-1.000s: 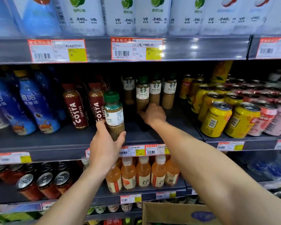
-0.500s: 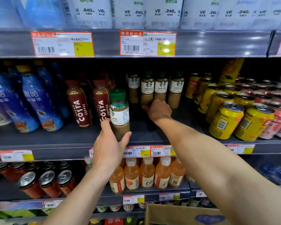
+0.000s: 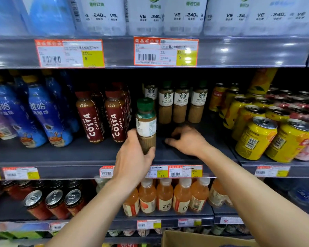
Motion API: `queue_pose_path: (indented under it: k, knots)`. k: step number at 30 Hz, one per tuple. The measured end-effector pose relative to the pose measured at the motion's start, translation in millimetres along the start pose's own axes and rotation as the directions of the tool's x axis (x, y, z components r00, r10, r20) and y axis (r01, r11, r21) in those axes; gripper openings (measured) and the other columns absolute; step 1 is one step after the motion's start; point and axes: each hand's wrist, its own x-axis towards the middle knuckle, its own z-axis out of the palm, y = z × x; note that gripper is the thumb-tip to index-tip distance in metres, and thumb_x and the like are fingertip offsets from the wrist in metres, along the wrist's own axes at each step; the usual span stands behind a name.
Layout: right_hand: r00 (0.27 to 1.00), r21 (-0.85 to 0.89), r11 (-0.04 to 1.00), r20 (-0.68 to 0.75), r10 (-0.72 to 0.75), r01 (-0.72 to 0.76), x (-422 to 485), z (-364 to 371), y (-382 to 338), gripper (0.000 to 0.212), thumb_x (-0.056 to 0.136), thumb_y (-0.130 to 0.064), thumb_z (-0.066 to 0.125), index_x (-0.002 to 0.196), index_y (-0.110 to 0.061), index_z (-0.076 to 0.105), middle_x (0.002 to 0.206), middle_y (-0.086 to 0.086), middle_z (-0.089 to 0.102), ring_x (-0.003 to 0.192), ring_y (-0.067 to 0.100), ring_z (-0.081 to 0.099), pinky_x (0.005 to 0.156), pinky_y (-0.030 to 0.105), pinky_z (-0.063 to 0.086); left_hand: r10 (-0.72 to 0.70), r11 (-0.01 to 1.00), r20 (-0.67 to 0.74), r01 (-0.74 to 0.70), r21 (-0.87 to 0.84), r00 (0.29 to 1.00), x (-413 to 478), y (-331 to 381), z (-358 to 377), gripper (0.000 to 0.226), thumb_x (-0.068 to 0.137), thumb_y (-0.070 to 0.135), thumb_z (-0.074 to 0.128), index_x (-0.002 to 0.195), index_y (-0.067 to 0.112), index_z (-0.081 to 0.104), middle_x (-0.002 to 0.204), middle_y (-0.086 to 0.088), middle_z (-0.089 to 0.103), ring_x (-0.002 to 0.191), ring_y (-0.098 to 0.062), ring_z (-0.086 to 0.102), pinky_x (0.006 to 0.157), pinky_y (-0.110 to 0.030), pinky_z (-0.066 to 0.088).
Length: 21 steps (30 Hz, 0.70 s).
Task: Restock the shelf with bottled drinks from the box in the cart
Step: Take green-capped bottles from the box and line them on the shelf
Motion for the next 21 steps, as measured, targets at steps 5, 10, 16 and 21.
queue_pose_path:
  k: [5,10,16,21]
  knots:
    - [0.990,-0.001,0.995,0.103,-0.098,0.099,-43,-9,18,0.087,0.072,-0.088,0.047,0.136,-0.031,0.059,0.144,-0.008,0.056,0.132,0.015,0.050,0.105,0.035,0.043,-0.058,0.998,0.029,0.058,0.002,0.998,42,18,29,0.058,0.084,0.035,0.075,0.125,0.015,0.038,0.112,-0.016,0.065,0.103,-0.039,0.062,0.080,-0.040,0.050]
    - [0.981,-0.153,0.972,0.104,-0.165,0.179,-57,-5,18,0.120,0.052,-0.105,0.025,0.149,-0.036,0.041,0.160,-0.008,0.034,0.145,0.018,0.034,0.112,0.045,0.031,-0.161,0.987,0.031,0.160,0.030,0.986,79,24,48,0.060,0.084,0.036,0.076,0.124,0.008,0.042,0.124,-0.016,0.058,0.115,-0.037,0.056,0.091,-0.042,0.046]
    - [0.981,-0.150,0.971,0.072,-0.178,0.187,-54,0,22,0.115,0.054,-0.102,0.038,0.149,-0.037,0.040,0.161,-0.009,0.033,0.144,0.017,0.033,0.111,0.045,0.031,-0.205,0.978,-0.031,0.206,0.032,0.978,106,20,64,0.064,0.084,0.037,0.077,0.129,0.008,0.042,0.131,-0.016,0.050,0.118,-0.036,0.054,0.094,-0.044,0.045]
    - [0.983,-0.148,0.972,0.055,-0.177,0.184,-54,1,22,0.112,0.054,-0.101,0.040,0.147,-0.039,0.041,0.160,-0.011,0.033,0.144,0.015,0.032,0.110,0.043,0.032,-0.248,0.967,-0.071,0.251,0.036,0.966,119,19,74,0.065,0.085,0.039,0.075,0.129,0.007,0.040,0.133,-0.016,0.047,0.119,-0.038,0.053,0.095,-0.046,0.046]
